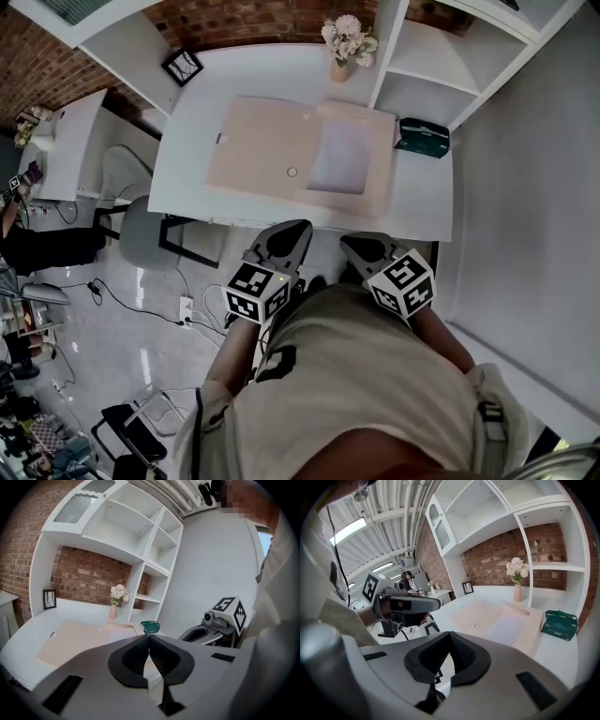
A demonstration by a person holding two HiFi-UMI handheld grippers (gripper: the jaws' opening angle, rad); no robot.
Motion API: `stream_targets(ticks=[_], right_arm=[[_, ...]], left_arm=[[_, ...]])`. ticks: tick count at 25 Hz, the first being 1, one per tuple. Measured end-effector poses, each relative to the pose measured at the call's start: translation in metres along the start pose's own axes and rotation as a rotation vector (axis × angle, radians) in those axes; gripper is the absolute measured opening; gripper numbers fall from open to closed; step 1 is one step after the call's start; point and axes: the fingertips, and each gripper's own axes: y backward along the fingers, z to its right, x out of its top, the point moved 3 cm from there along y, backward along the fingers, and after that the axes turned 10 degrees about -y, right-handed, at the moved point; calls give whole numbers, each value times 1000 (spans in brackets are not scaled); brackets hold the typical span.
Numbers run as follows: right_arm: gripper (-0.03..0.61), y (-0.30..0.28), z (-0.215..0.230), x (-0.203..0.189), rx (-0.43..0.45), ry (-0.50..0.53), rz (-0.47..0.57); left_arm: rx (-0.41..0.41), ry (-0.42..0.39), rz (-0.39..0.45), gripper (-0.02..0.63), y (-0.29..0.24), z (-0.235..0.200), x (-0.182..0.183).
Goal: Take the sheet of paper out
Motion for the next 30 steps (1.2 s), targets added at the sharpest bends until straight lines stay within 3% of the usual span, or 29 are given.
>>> stream_targets(ticks=[7,21,25,30], right_arm=[[18,9,35,17,54,4,11],[18,24,101,25,161,-31,-52],[18,21,104,25,173,-36,-59],[18,13,111,29,123,-61,-59]], left_arm=[[105,-62,2,17,-22,-8,24],[274,-50,-92,17,-56,-37,45],[298,-44,-132,17,-48,-50,40],[290,-32,-157,17,-43,-75,28]])
